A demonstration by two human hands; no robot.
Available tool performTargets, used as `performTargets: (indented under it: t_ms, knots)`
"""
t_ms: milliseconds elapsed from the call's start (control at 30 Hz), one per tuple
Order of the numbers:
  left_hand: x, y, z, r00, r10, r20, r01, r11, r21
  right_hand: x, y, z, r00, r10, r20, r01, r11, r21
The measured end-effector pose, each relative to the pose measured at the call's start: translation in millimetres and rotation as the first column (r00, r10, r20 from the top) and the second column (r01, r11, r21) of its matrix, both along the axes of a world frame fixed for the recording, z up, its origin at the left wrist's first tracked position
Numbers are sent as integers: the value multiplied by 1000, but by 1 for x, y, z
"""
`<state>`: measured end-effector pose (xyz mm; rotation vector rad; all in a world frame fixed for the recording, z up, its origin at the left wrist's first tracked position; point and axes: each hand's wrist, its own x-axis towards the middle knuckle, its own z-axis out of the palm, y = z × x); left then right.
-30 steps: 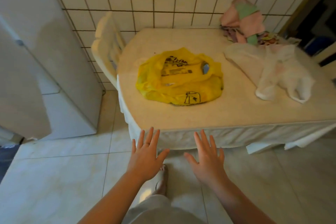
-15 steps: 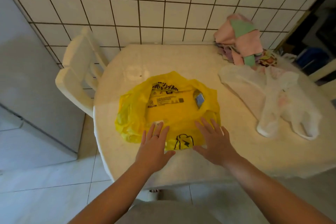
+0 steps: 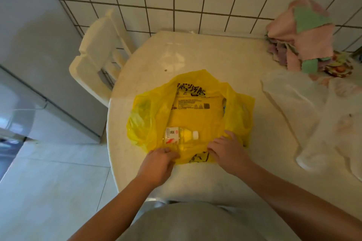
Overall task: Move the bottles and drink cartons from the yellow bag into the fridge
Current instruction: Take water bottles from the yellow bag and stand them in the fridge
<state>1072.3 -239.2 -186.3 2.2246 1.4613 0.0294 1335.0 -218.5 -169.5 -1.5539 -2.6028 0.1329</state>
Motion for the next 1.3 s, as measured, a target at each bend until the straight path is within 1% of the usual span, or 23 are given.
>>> performTargets:
  t_ms: [33, 67, 133, 167, 200, 300, 367, 433, 467, 500, 567, 600, 633, 667, 733, 800, 833, 900, 1000, 1100, 1200, 1300]
  knots:
    - [4, -4, -2, 1000, 2, -6, -2, 1000, -10, 5, -4, 0, 1000, 23, -12, -23, 1000, 6]
    - [7, -8, -5, 1000, 6, -15, -7, 1000, -27, 10, -8, 2, 1000, 31, -4, -31, 998, -48]
    - [15, -13, -11, 998, 16, -56, -20, 997, -76, 15, -17, 10, 998, 17, 66, 0, 969, -249]
    - [18, -15, -13, 996, 18, -82, -27, 994, -109, 18, -22, 14, 995, 2, 104, 33, 942, -333]
    - [21, -17, -17, 994, 14, -106, -29, 989, -142, 21, -27, 15, 992, -24, 120, 69, 921, -383]
    - [29, -22, -23, 988, 11, -153, -46, 973, -224, 29, -36, 16, 980, -178, 89, 199, 872, -448]
    - [33, -24, -22, 990, 53, -129, -82, 969, -233, 34, -36, 13, 964, -265, 31, 249, 854, -457]
    - [37, -23, -16, 990, 135, -36, -139, 975, -173, 38, -34, 6, 944, -331, 17, 301, 836, -458]
    - [39, -21, -12, 982, 186, 36, -181, 976, -122, 38, -31, 5, 941, -338, 23, 314, 846, -431]
    - [41, -17, -7, 971, 213, 108, -210, 977, -38, 37, -28, 4, 942, -334, 21, 315, 865, -390]
    - [42, -2, 0, 957, 205, 203, -237, 960, 149, 32, -21, 3, 960, -279, -7, 265, 918, -296]
    - [42, 9, 3, 955, 194, 224, -242, 947, 211, 28, -16, 2, 973, -229, -19, 215, 938, -271]
    - [43, 22, 8, 959, 192, 206, -236, 948, 215, 23, -12, 1, 984, -176, -21, 164, 950, -267]
    - [44, 35, 13, 970, 189, 156, -215, 960, 178, 19, -8, 0, 991, -135, -8, 127, 951, -280]
    - [46, 58, 24, 986, 163, -33, -160, 985, 60, 10, -3, -3, 995, -80, 54, 93, 948, -304]
    - [45, 74, 30, 966, 87, -245, -96, 995, -23, 4, -1, -7, 990, -33, 138, 77, 944, -322]
    - [45, 79, 30, 948, 47, -314, -68, 996, -56, 2, 0, -9, 985, -21, 174, 79, 938, -338]
    - [41, 86, 27, 919, -2, -395, -44, 993, -106, -4, 1, -11, 975, -22, 222, 102, 929, -356]
    - [33, 88, 16, 896, 4, -443, -68, 989, -129, -15, 5, -12, 955, -41, 294, 141, 934, -327]
    - [27, 88, 8, 899, 27, -438, -83, 991, -109, -22, 9, -9, 943, -55, 328, 170, 927, -333]
    - [23, 89, 3, 922, 39, -386, -77, 993, -85, -21, 9, -10, 954, -74, 290, 174, 926, -336]
    - [16, 90, 3, 949, 70, -308, -99, 992, -82, -17, 7, -10, 968, -125, 217, 200, 906, -373]
